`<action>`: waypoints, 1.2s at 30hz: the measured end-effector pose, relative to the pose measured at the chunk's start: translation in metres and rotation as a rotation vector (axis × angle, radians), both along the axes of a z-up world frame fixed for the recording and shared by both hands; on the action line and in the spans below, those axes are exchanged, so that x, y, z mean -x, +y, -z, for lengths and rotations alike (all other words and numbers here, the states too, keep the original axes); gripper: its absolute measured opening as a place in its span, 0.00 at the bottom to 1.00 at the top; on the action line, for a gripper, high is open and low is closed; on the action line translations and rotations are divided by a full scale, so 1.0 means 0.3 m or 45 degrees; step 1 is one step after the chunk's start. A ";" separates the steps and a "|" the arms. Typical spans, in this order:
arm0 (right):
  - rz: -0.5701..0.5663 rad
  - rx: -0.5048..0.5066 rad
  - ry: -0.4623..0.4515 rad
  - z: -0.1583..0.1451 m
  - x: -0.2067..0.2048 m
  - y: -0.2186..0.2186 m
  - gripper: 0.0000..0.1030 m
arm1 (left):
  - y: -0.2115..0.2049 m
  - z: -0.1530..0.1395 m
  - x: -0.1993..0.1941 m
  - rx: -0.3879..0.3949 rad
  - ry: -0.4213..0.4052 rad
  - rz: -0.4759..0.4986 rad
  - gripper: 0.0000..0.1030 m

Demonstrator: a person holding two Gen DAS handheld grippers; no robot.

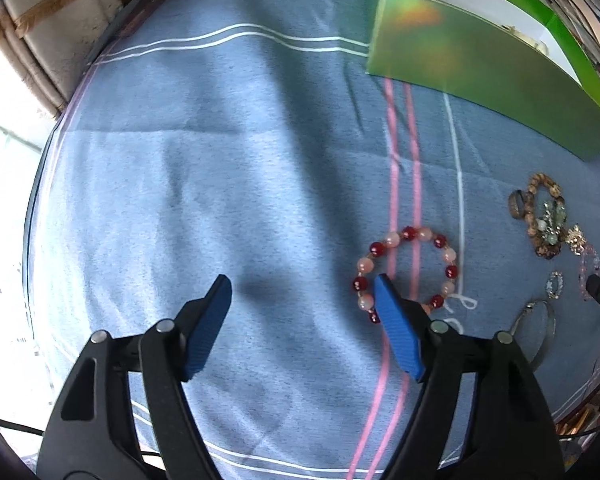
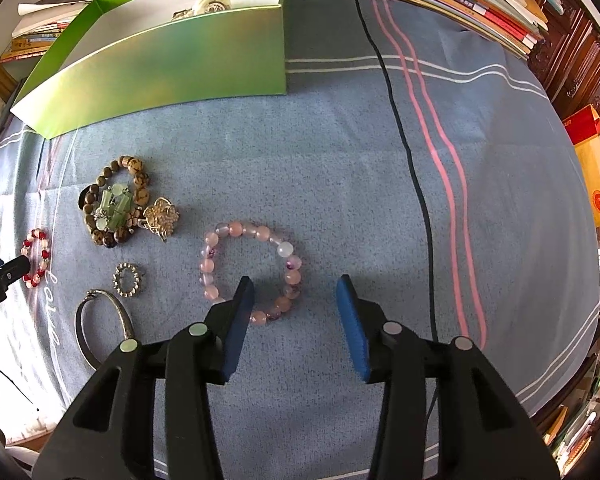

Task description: Organize jewelry

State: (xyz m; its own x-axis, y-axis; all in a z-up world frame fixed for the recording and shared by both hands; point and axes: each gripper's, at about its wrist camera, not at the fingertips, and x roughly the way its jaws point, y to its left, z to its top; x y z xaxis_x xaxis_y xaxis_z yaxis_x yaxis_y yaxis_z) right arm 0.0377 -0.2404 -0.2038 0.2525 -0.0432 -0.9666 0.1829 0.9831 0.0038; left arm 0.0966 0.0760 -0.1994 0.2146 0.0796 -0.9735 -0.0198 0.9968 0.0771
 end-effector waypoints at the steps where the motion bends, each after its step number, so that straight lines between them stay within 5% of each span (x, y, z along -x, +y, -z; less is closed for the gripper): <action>1: 0.001 -0.001 0.000 0.000 0.001 -0.002 0.42 | 0.017 -0.002 0.000 0.006 0.003 -0.009 0.72; 18: -0.018 0.003 -0.022 0.001 0.015 -0.009 0.43 | -0.023 -0.002 0.024 -0.017 -0.006 0.031 0.69; 31: -0.053 0.004 -0.038 -0.003 0.038 0.033 0.43 | -0.004 -0.012 0.074 0.061 0.009 -0.052 0.68; 36: -0.037 -0.004 -0.017 0.006 0.032 0.008 0.58 | 0.008 -0.010 0.077 0.063 0.008 -0.043 0.68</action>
